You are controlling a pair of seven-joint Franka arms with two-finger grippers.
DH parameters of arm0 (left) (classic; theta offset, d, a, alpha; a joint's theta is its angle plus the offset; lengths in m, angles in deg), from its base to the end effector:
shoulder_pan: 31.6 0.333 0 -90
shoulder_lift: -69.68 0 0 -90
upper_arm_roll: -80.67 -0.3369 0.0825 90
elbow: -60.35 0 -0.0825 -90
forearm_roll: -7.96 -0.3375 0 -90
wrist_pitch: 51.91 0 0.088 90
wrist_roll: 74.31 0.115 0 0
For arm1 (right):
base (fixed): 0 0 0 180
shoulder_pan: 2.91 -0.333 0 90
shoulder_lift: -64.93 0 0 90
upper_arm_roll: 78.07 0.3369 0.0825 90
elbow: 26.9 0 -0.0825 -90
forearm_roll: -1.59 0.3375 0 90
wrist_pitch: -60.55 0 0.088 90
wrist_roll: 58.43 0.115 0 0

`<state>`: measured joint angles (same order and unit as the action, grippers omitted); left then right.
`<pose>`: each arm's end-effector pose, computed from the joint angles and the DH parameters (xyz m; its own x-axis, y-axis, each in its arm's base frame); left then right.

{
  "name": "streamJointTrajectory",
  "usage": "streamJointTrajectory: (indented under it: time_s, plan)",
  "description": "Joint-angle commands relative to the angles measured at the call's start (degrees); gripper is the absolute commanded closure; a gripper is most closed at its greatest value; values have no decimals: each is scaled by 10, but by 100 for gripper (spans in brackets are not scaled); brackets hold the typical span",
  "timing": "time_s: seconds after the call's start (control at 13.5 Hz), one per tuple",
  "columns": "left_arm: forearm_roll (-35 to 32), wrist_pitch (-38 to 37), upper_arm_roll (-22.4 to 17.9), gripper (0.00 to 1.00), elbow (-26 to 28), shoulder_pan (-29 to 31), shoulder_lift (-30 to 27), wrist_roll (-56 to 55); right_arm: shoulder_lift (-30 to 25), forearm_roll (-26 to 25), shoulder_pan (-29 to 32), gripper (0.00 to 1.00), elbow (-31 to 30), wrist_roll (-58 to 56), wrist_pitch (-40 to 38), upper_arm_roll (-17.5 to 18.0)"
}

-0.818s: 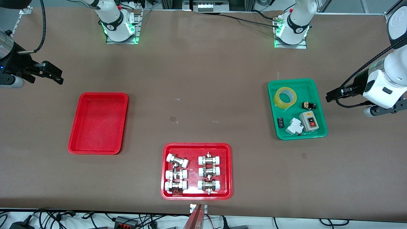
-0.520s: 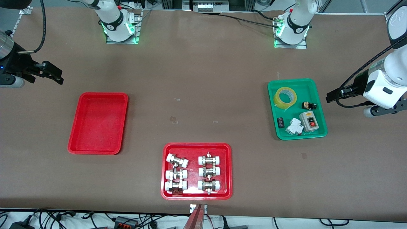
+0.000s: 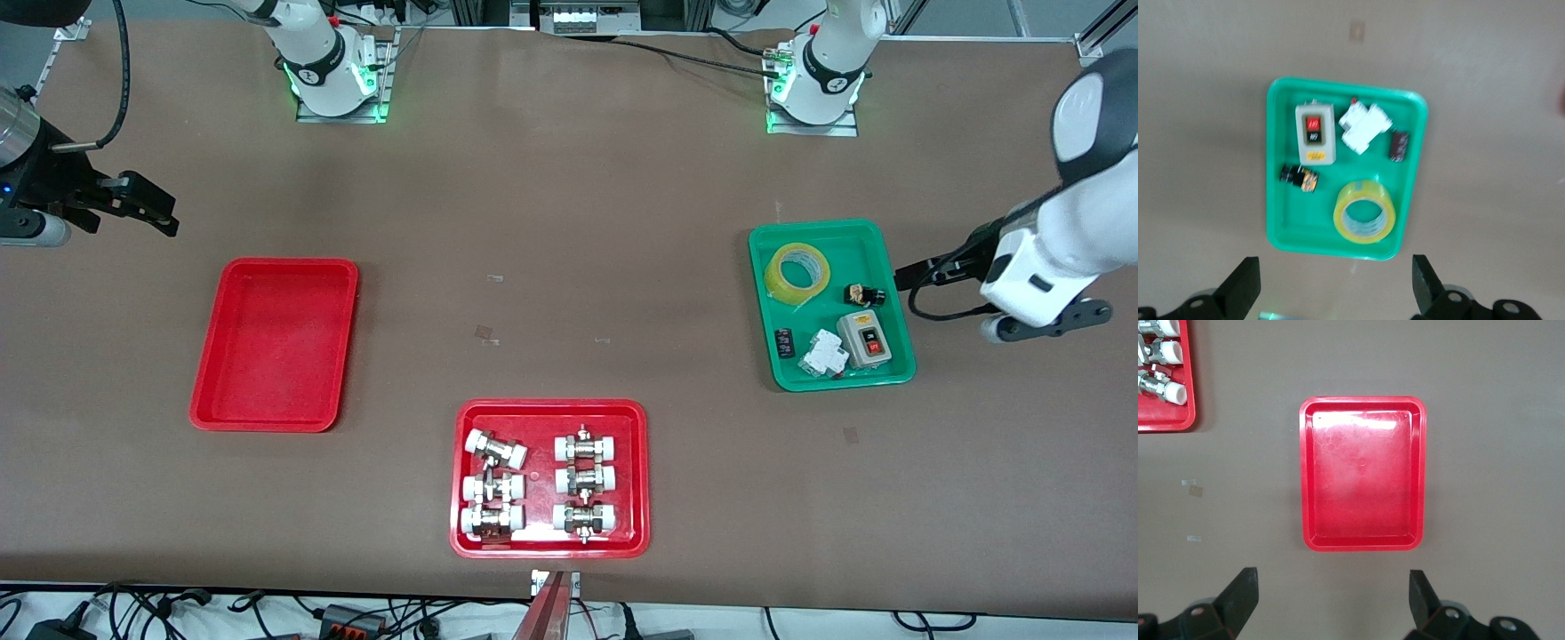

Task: Left arm passes tape to right arm into tray
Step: 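Lower the left gripper onto the yellow tape roll in the green tray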

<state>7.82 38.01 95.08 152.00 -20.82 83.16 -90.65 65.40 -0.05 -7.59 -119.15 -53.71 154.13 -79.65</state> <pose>0.5593 -0.0216 0.5026 0.9416 0.2137 -0.2604 0.2164 -0.9761 -0.0183 0.5154 0.0248 0.6220 0.9995 -0.0265 0.0173 -0.0269 -0.9993 0.0275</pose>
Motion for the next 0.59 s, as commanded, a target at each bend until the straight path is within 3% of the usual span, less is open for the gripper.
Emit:
streamJointTrajectory:
  time_s: [0.0, 0.3, 0.52]
  plan:
    - [6, 69, 4, 0, 131, 19, -39, 21, -1, 6, -1, 0, 2, 6, -7, 1]
    - [4, 341, 9, 0, 374, 13, -67, 17, -1, 6, -1, 0, 1, 6, -7, 1]
    - [4, 370, 24, 0, 399, 10, -50, 6, -2, 6, -1, 0, 1, 7, -8, 1]
